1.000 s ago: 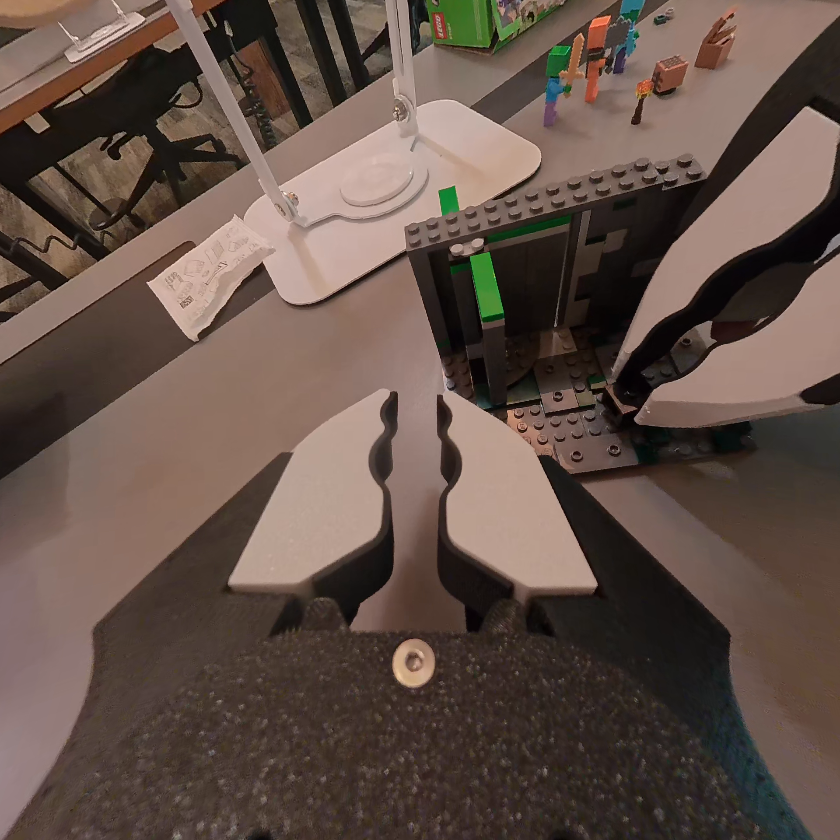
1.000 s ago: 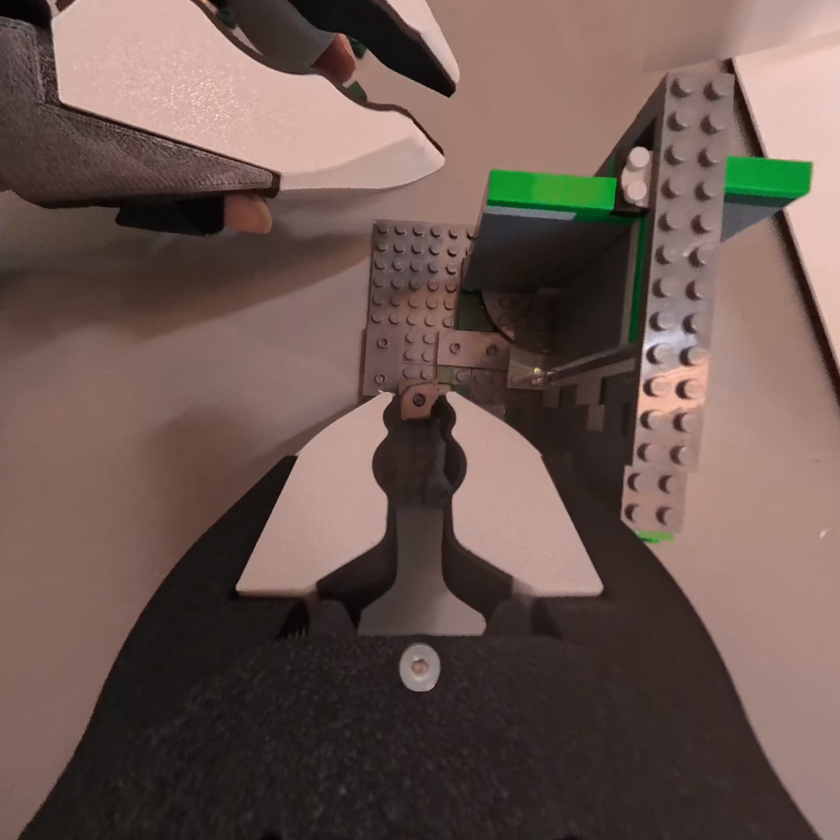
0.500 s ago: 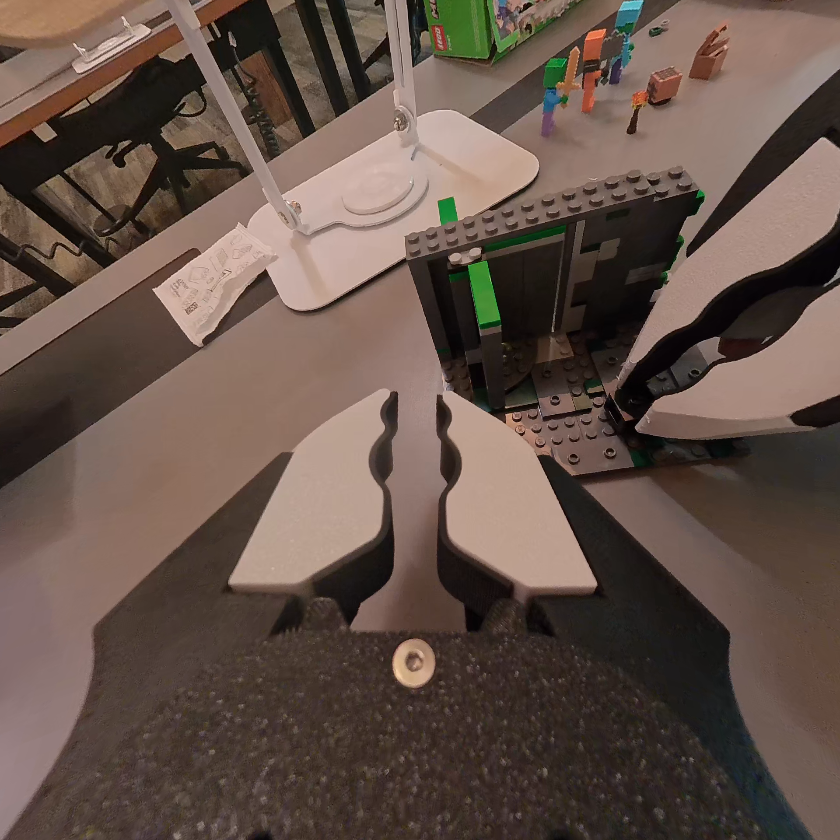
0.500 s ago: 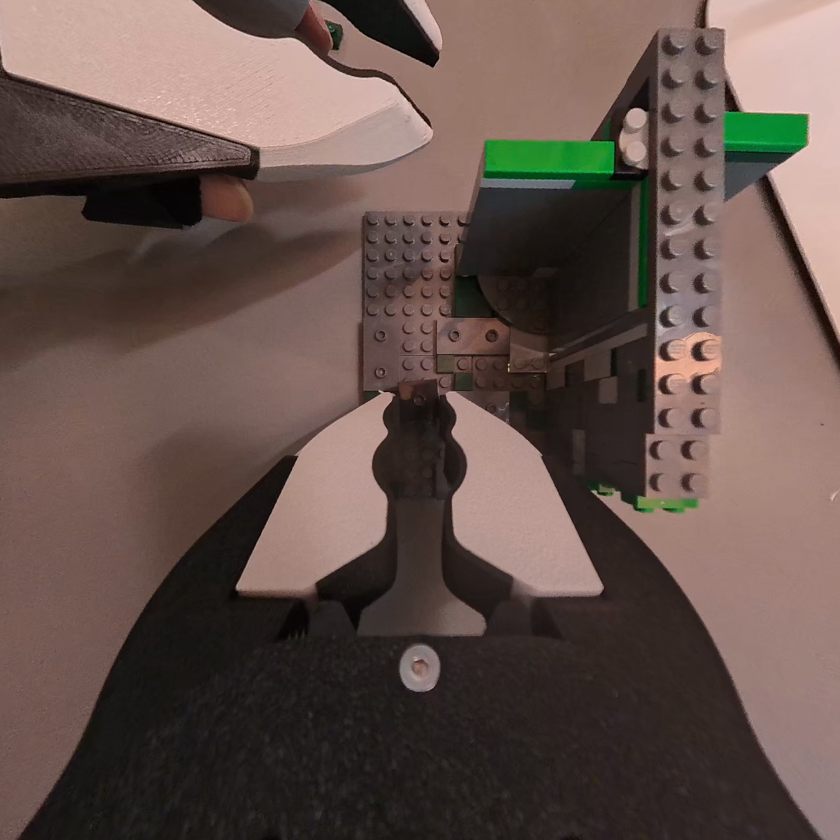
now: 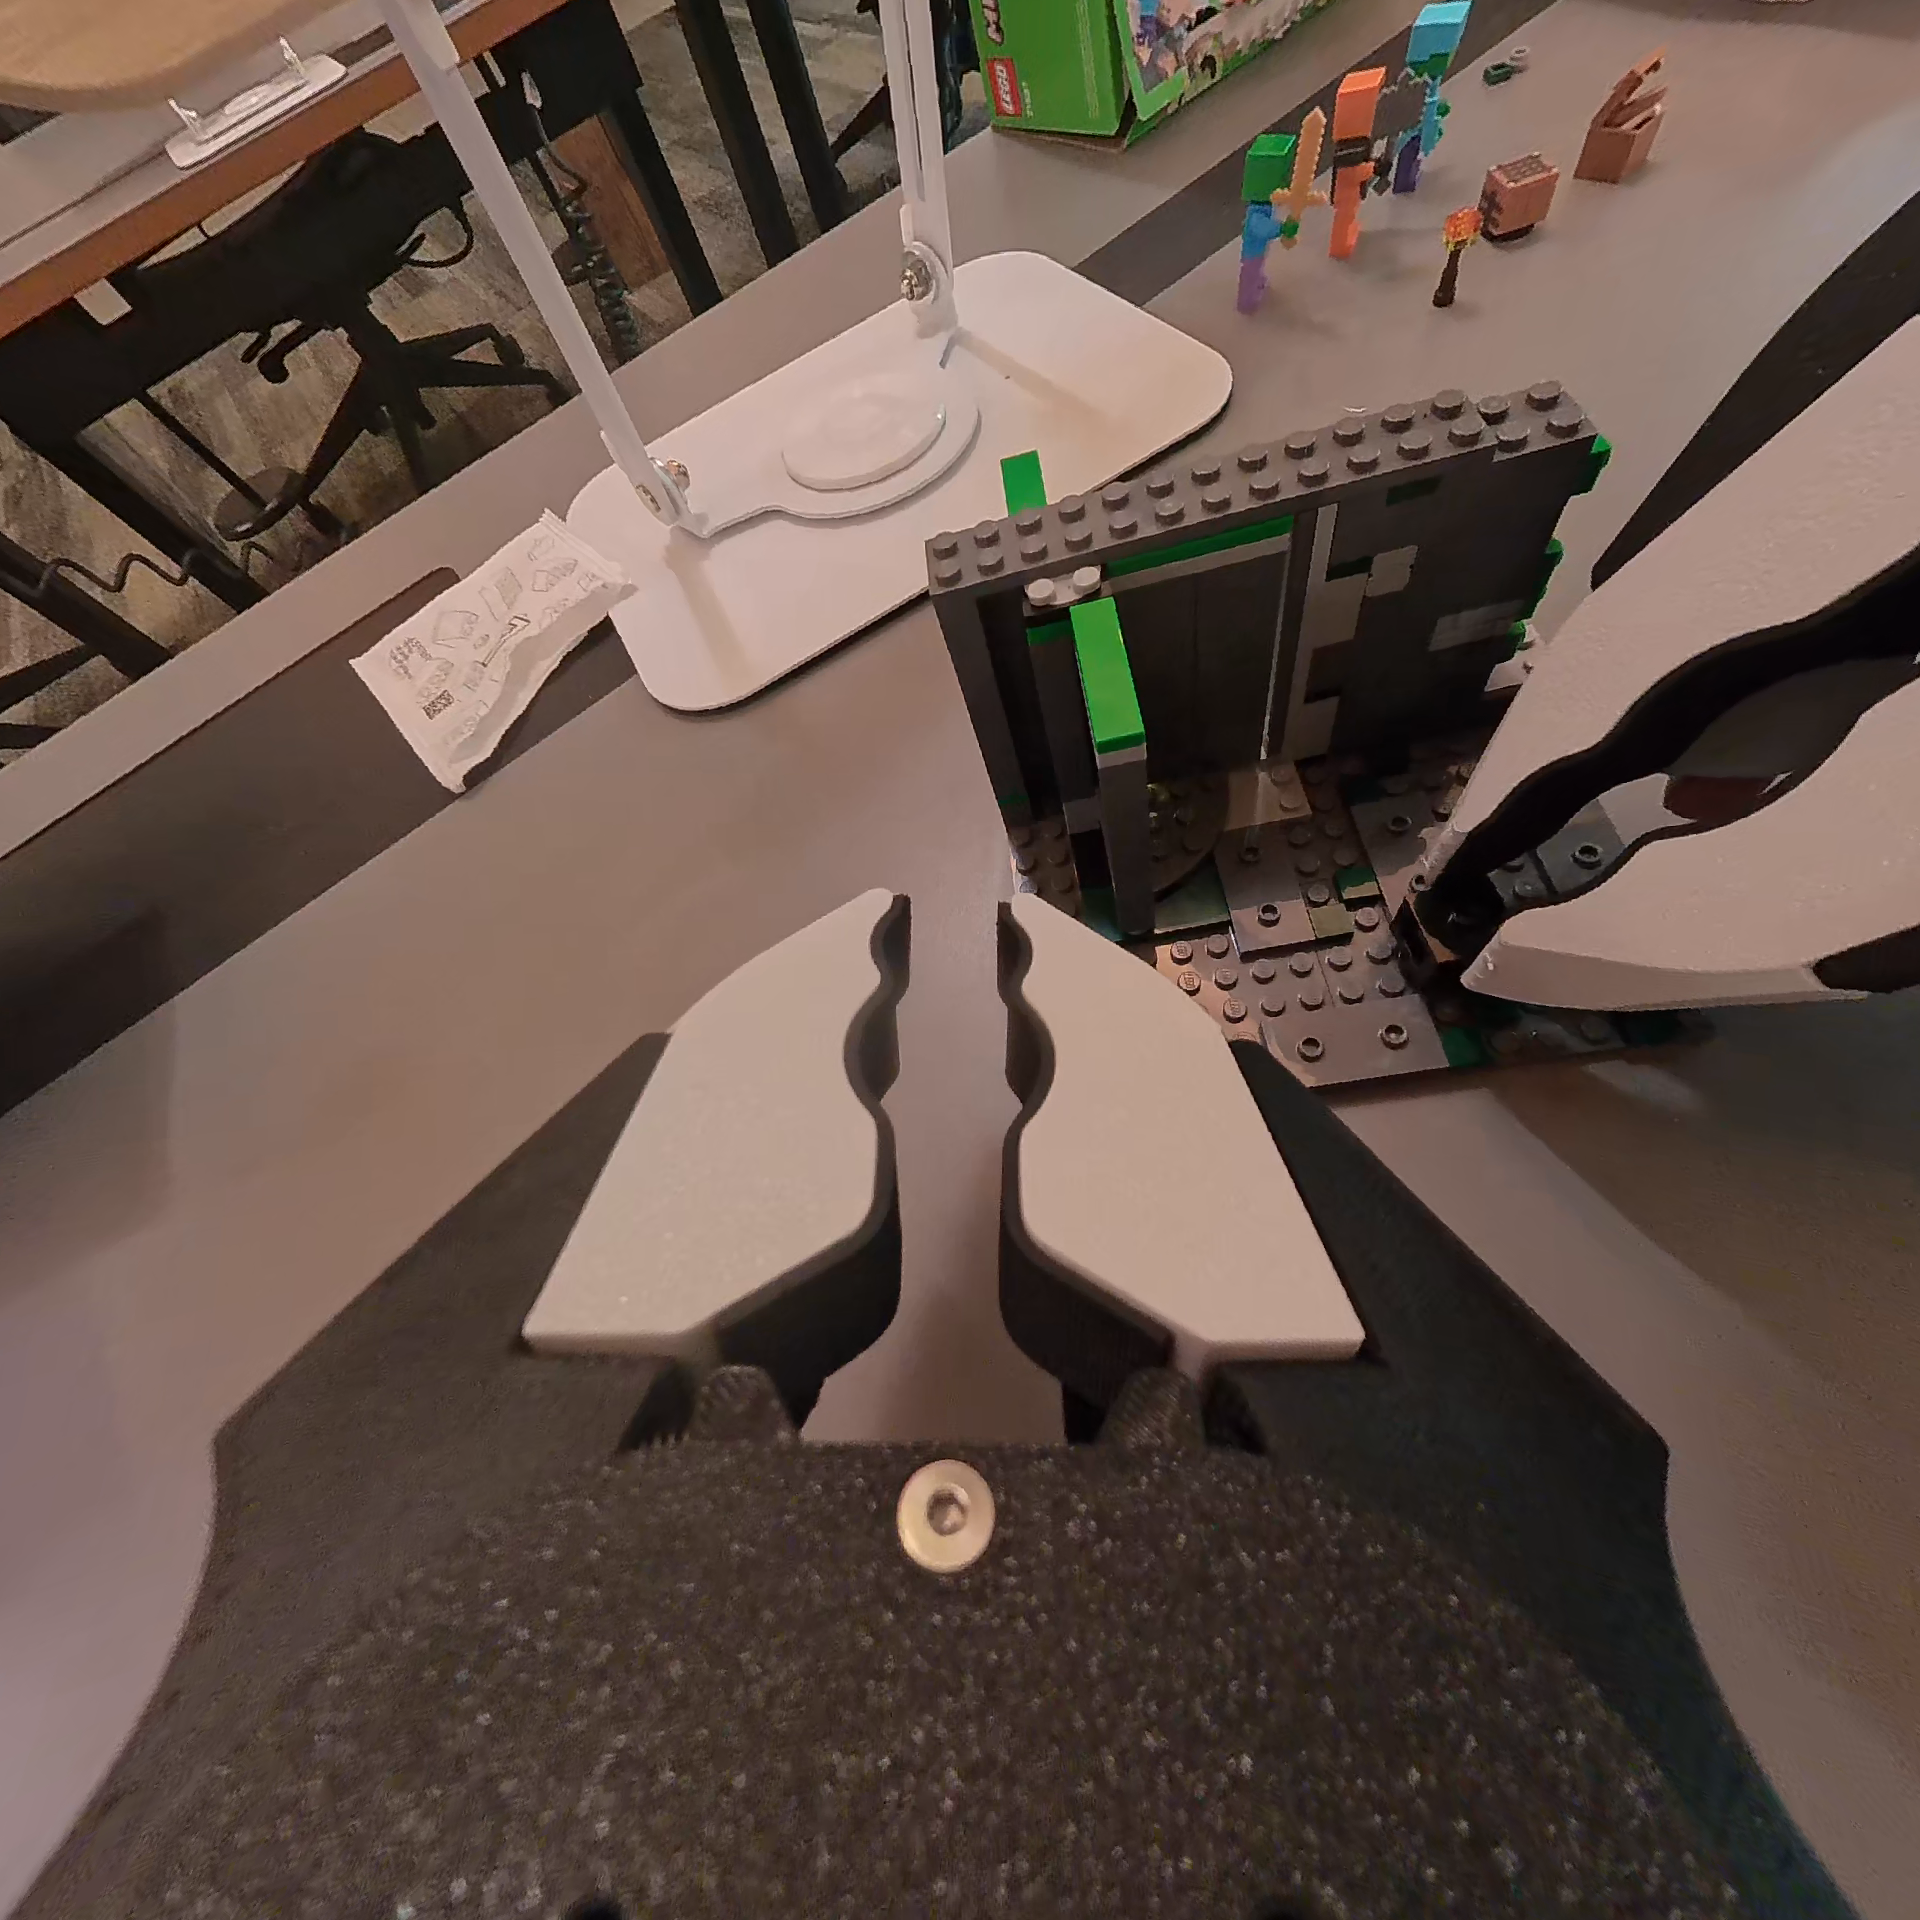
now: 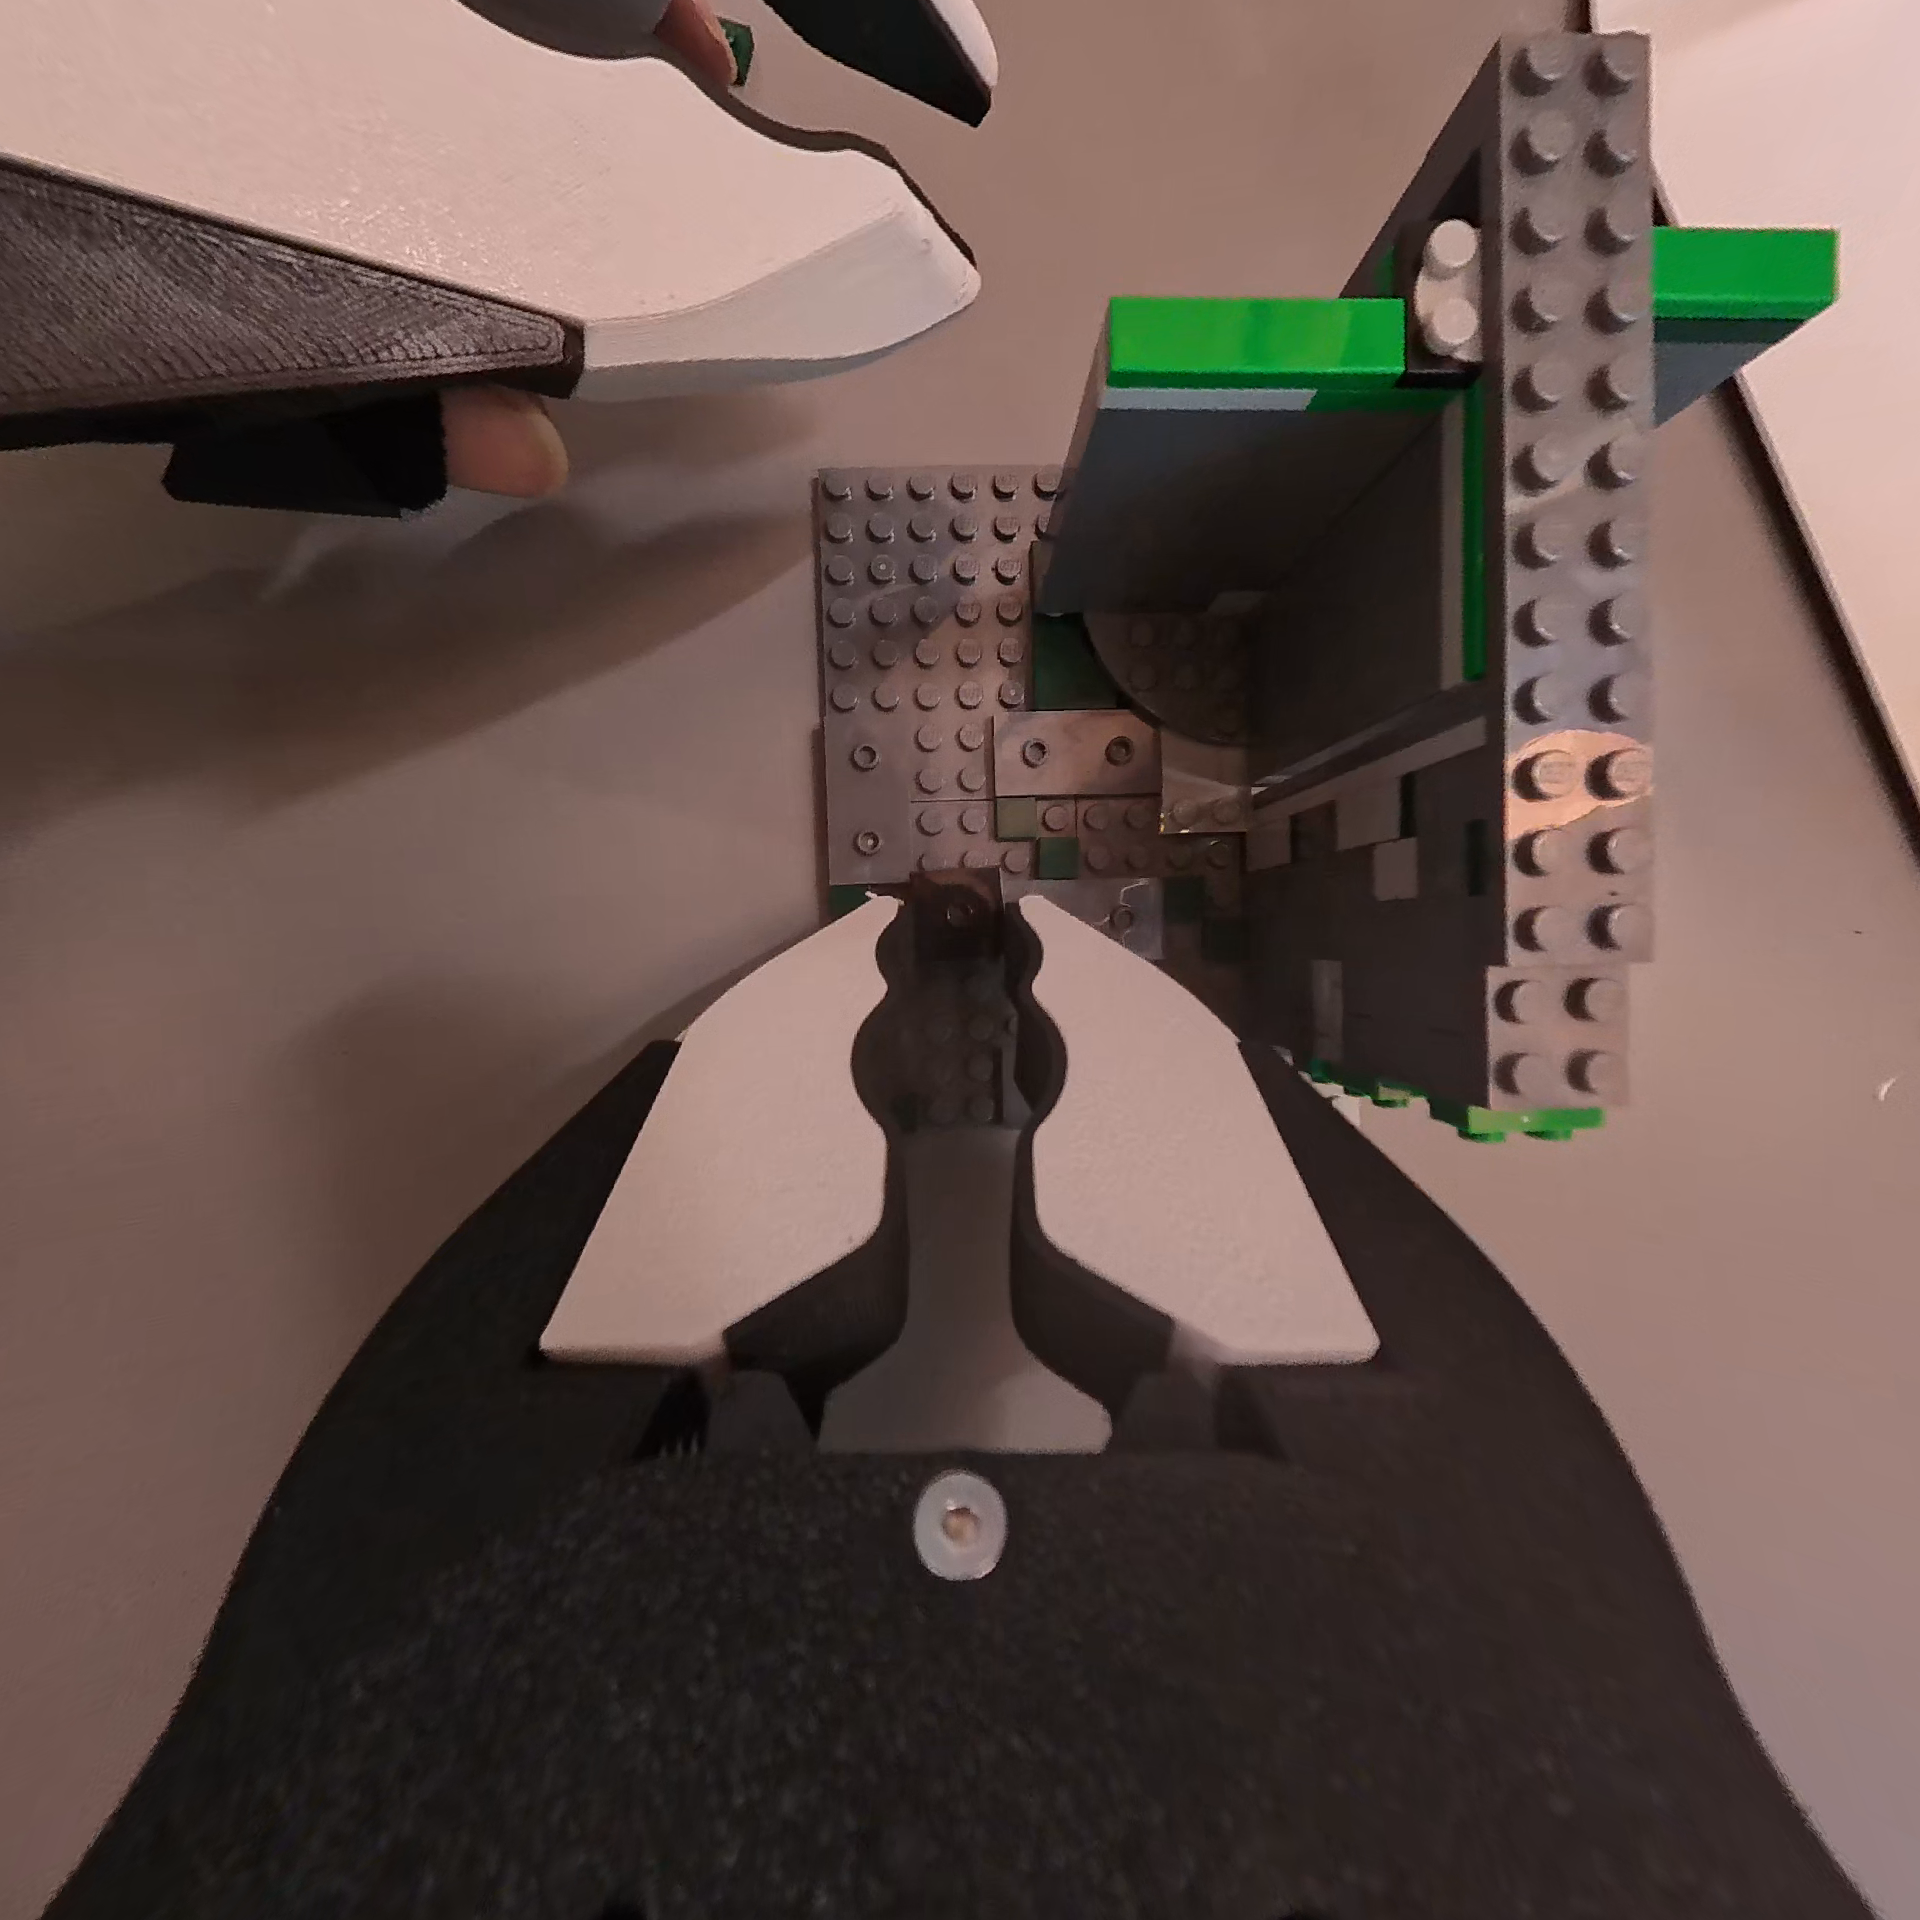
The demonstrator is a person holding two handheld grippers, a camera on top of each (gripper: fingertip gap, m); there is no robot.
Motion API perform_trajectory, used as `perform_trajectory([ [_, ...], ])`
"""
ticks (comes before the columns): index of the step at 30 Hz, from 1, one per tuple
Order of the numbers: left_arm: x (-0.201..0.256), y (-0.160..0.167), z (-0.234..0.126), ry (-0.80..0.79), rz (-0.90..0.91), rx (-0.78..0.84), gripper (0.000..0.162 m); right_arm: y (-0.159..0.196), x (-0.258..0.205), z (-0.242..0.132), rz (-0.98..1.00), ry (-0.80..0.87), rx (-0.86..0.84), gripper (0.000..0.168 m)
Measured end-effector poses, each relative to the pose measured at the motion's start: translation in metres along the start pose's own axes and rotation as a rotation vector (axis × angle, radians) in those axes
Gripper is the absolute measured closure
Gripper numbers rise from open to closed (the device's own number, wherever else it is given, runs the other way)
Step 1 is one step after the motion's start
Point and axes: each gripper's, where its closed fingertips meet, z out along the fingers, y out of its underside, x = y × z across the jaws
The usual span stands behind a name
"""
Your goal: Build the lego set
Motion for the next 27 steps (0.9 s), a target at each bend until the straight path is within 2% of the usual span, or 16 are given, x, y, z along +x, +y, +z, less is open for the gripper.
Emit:
perform_trajectory([
  [11,0.0,0.001,0.0,0.0,-0.002,-0.003,0.146,0.0,0.0,0.0,0.076,-0.052,0.0,0.152],
  [27,0.0,0.002,0.001,-0.001,0.002,-0.009,0.146,-0.014,-0.004,-0.017,0.341,-0.388,0.148,0.152],
])
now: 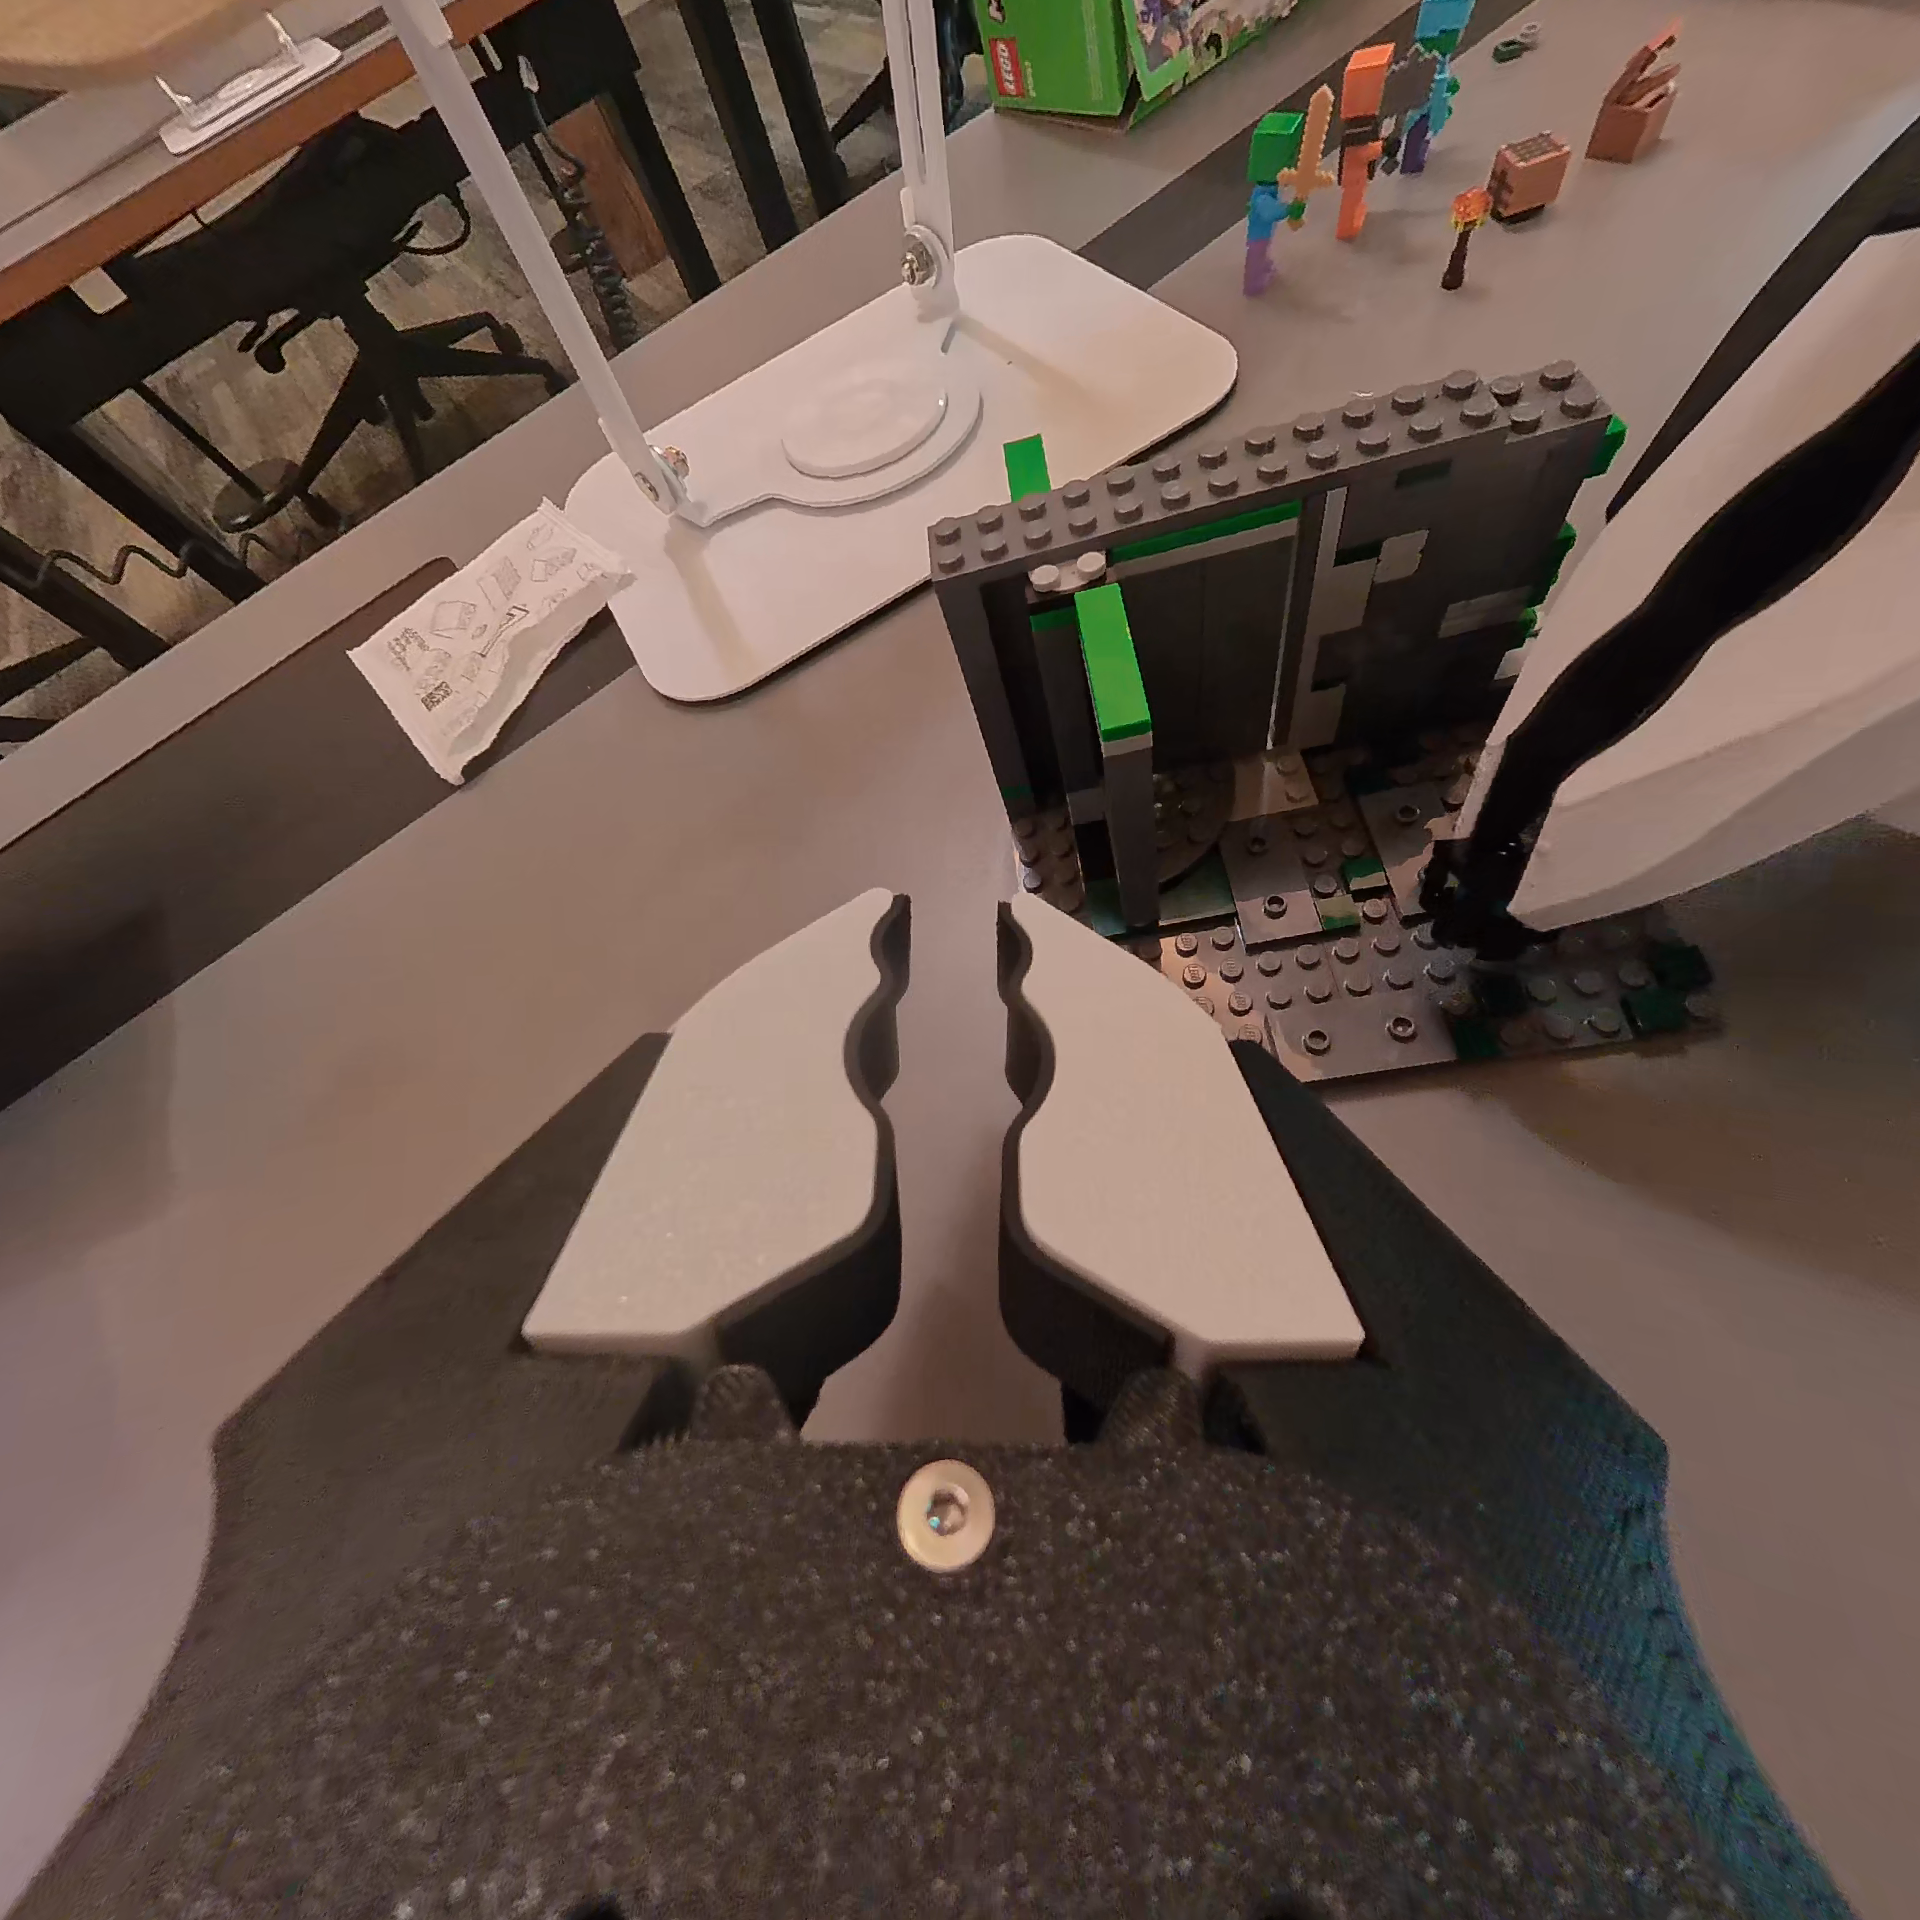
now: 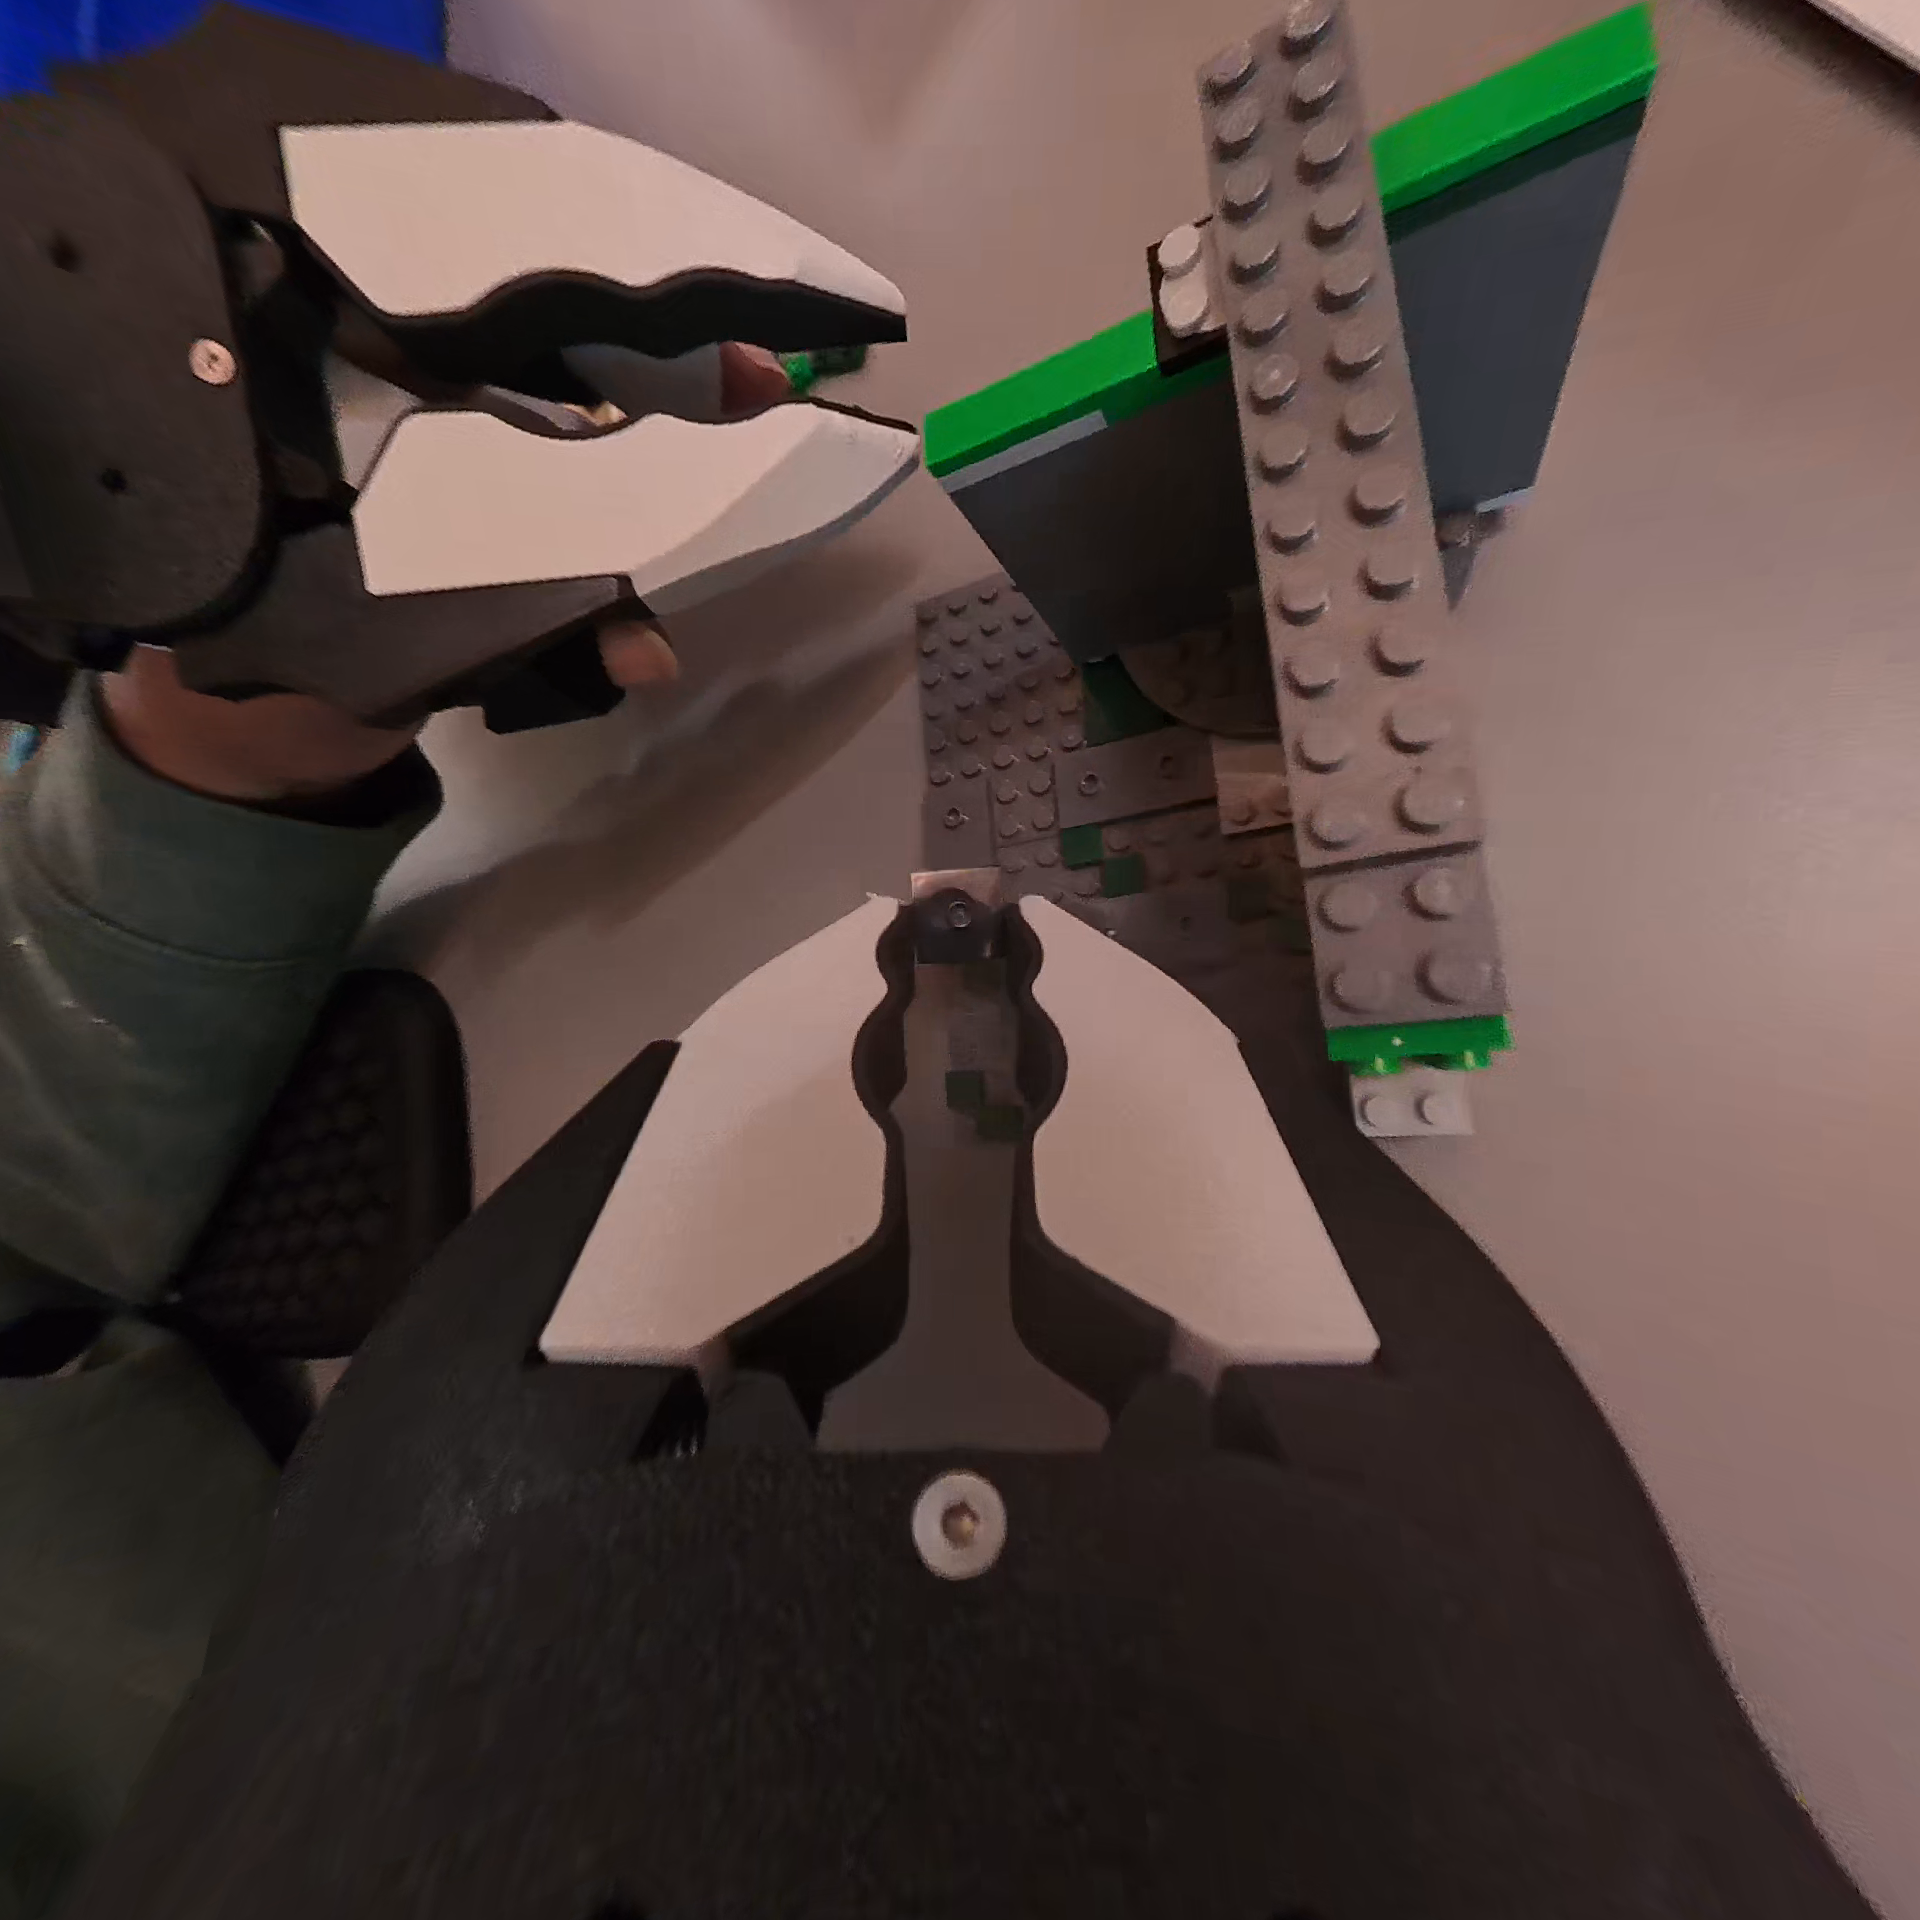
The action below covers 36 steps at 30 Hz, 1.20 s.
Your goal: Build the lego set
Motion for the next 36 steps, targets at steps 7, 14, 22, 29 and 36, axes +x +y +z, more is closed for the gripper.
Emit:
perform_trajectory([
  [7,0.0,-0.001,-0.001,-0.001,0.001,0.002,0.146,-0.009,-0.02,-0.012,0.101,-0.224,0.086,0.152],
  [14,0.0,-0.002,-0.001,-0.002,0.002,0.005,0.146,-0.014,-0.043,-0.027,0.131,-0.42,0.136,0.152],
  [22,0.0,-0.002,-0.002,-0.003,0.002,0.007,0.146,-0.013,-0.047,-0.03,0.097,-0.432,0.122,0.152],
  [29,0.0,-0.002,-0.002,-0.002,0.003,0.007,0.146,0.001,-0.034,-0.02,-0.003,-0.297,0.022,0.152],
  [36,0.002,-0.001,0.0,0.001,0.007,0.0,0.146,0.012,-0.005,-0.013,-0.188,-0.046,-0.092,0.152],
])
